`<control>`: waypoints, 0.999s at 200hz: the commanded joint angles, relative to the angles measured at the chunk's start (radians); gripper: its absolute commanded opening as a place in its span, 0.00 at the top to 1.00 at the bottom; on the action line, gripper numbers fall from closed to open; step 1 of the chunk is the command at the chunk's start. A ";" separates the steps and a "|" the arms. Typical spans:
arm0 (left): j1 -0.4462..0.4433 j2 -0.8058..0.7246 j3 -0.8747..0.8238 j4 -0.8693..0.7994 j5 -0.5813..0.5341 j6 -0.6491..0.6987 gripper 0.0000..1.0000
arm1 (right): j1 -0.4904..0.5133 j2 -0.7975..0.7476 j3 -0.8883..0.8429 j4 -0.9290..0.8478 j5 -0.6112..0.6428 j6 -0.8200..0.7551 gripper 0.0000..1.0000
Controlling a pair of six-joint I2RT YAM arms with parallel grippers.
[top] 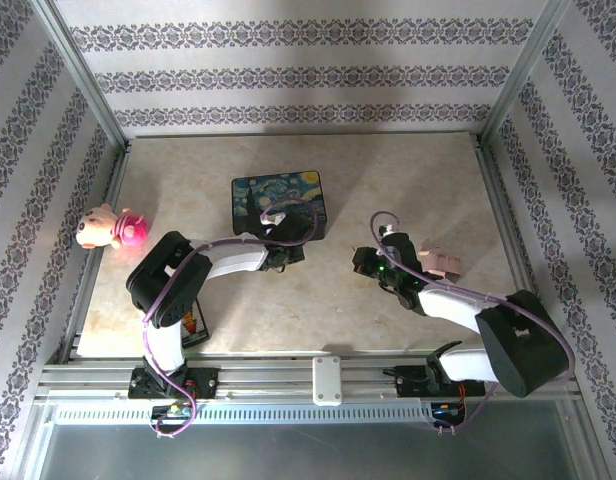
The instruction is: Unlock the padlock with the key
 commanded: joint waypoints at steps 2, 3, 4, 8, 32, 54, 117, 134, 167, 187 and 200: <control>-0.002 -0.015 0.004 0.113 0.118 -0.063 0.86 | 0.017 0.053 -0.017 0.164 -0.077 -0.041 1.00; -0.002 -0.014 0.005 0.113 0.120 -0.064 0.86 | 0.018 0.055 -0.017 0.168 -0.078 -0.042 1.00; -0.002 -0.015 0.006 0.113 0.121 -0.064 0.86 | 0.019 0.058 -0.017 0.171 -0.079 -0.042 1.00; -0.002 -0.012 0.011 0.115 0.126 -0.067 0.86 | 0.022 0.069 -0.017 0.182 -0.085 -0.045 1.00; 0.004 -0.017 0.030 0.124 0.151 -0.083 0.89 | 0.041 0.123 -0.018 0.245 -0.113 -0.059 1.00; 0.015 -0.010 0.052 0.140 0.191 -0.089 0.93 | 0.054 0.169 -0.025 0.310 -0.134 -0.062 1.00; 0.027 0.035 0.100 0.139 0.246 -0.133 0.95 | 0.095 0.334 -0.025 0.508 -0.178 -0.061 1.00; 0.028 0.043 0.111 0.125 0.251 -0.151 0.94 | 0.099 0.385 -0.038 0.591 -0.180 -0.048 1.00; 0.028 0.047 0.121 0.108 0.257 -0.192 0.95 | 0.102 0.480 -0.040 0.715 -0.189 -0.013 1.00; 0.028 0.049 0.127 0.101 0.263 -0.208 0.95 | 0.106 0.534 -0.046 0.826 -0.194 0.005 1.00; 0.028 0.051 0.132 0.089 0.262 -0.209 0.95 | 0.109 0.562 -0.046 0.879 -0.193 0.008 1.00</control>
